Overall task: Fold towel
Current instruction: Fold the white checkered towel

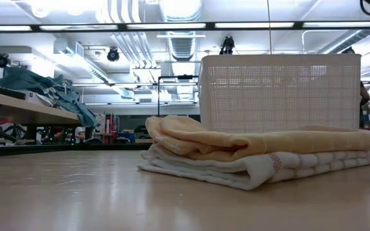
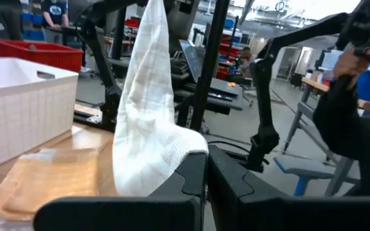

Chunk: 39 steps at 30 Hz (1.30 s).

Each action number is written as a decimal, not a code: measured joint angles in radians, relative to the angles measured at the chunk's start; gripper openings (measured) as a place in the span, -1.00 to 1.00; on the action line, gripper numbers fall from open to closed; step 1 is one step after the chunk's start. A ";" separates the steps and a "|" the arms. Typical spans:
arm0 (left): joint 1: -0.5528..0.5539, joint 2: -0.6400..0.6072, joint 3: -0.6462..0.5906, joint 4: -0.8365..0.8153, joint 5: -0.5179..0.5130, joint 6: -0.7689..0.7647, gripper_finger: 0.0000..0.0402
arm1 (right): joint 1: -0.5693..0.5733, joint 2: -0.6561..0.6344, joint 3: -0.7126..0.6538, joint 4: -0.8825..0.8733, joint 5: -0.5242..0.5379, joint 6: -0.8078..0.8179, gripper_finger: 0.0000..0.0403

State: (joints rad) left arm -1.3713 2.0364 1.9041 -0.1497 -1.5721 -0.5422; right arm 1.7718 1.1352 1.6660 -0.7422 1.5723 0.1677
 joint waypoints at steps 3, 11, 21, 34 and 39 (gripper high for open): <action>0.004 -0.001 -0.003 -0.001 0.005 0.041 -1.00 | 0.000 0.027 0.020 0.000 0.000 -0.011 -1.00; -0.003 0.000 -0.038 -0.004 0.006 0.039 -1.00 | 0.006 0.073 -0.030 -0.045 -0.001 0.157 -1.00; 0.111 0.000 -0.077 -0.005 0.001 0.011 -1.00 | -0.035 0.068 -0.158 -0.581 -0.093 0.985 -1.00; 0.263 -0.150 -0.080 -0.158 0.000 0.395 -1.00 | -0.130 -0.099 -0.172 -0.764 -0.069 0.996 -1.00; 0.334 -0.268 -0.082 -0.487 0.001 0.306 -1.00 | -0.131 -0.200 -0.148 -0.764 0.000 0.854 -1.00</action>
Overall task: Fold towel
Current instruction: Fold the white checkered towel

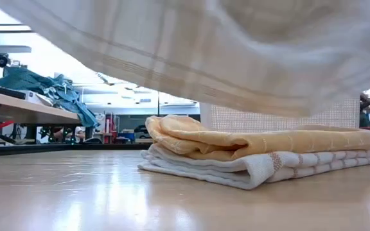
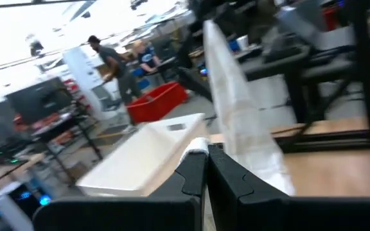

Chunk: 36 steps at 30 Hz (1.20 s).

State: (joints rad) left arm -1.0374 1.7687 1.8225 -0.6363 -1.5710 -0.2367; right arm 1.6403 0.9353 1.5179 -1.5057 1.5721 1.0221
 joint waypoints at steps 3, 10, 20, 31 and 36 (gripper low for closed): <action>0.049 -0.091 -0.001 -0.307 0.001 -0.252 -1.00 | -0.011 -0.058 0.008 0.002 0.000 -0.063 -1.00; 0.117 -0.254 -0.050 -0.858 0.408 -1.035 -1.00 | -0.014 -0.114 -0.007 0.001 -0.095 -0.028 -1.00; -0.011 -0.280 -0.426 -0.535 0.874 -1.296 -1.00 | -0.017 -0.010 -0.188 -0.060 -0.617 0.491 -1.00; -0.121 -0.196 -0.817 0.156 1.065 -1.698 -1.00 | -0.025 0.008 -0.516 -0.027 -1.432 0.839 -1.00; -0.141 -0.149 -0.864 0.255 1.062 -1.796 -1.00 | -0.025 -0.032 -0.595 0.187 -1.492 0.772 -1.00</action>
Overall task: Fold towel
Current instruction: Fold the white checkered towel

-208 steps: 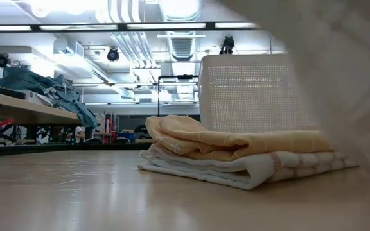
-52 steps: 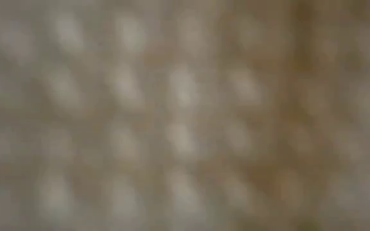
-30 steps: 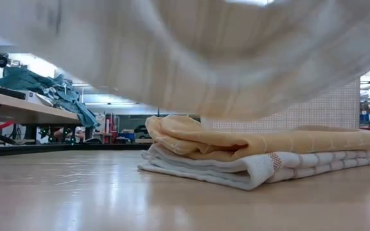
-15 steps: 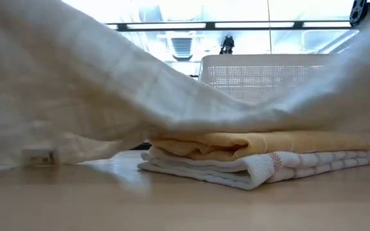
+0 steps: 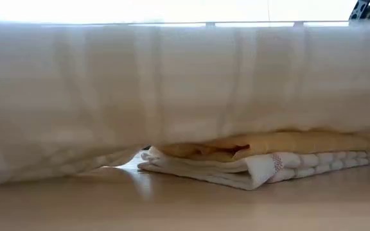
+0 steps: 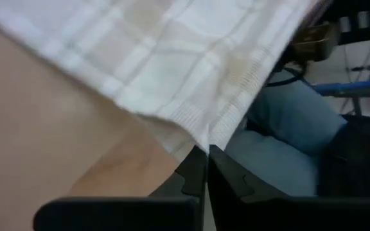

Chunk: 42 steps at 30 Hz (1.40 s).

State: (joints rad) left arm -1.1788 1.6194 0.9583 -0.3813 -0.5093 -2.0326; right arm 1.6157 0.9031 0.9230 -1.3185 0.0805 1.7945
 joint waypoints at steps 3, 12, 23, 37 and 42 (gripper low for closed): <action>-0.001 0.018 -0.003 0.051 -0.010 -0.020 -0.96 | 0.000 -0.016 -0.012 0.150 0.077 -0.050 -1.00; -0.005 0.028 0.025 0.127 -0.022 -0.031 -0.79 | -0.003 -0.042 0.048 0.256 0.052 0.035 -0.94; 0.041 0.070 0.047 0.109 -0.161 0.069 -0.81 | -0.006 0.028 0.071 0.229 0.033 -0.004 -0.62; 0.373 0.086 0.046 0.120 -0.204 0.552 -0.82 | -0.201 0.067 0.026 -0.033 0.524 -0.115 -0.79; 0.437 0.086 0.045 0.140 -0.142 0.657 -0.82 | -0.275 0.069 -0.050 0.156 0.513 -0.250 -0.97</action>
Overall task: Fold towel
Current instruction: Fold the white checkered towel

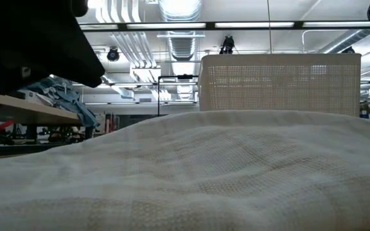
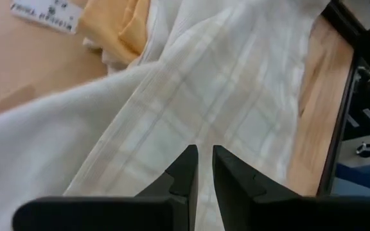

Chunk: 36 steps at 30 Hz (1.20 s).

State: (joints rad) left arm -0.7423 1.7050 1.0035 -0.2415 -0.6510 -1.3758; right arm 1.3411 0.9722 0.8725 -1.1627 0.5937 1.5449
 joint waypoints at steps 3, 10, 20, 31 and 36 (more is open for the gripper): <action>0.004 0.000 0.000 0.016 0.007 0.032 -0.82 | -0.045 0.001 -0.056 0.112 -0.006 -0.074 -0.99; -0.019 0.018 -0.003 0.087 0.035 0.037 -0.82 | -0.134 0.042 -0.223 0.322 -0.073 -0.113 -0.99; -0.023 0.251 -0.002 0.295 0.217 -0.046 -0.82 | -0.232 0.200 -0.350 0.674 -0.262 -0.145 -1.00; -0.067 0.231 -0.003 0.324 0.355 -0.115 -0.82 | -0.249 0.510 -0.329 1.127 -0.594 -0.245 -1.00; -0.111 0.197 -0.003 0.319 0.457 -0.219 -0.82 | -0.268 0.557 -0.320 1.209 -0.671 -0.293 -1.00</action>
State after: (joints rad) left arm -0.8535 1.9024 1.0000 0.0773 -0.1945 -1.5946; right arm 1.0727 1.5295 0.5521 0.0467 -0.0769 1.2518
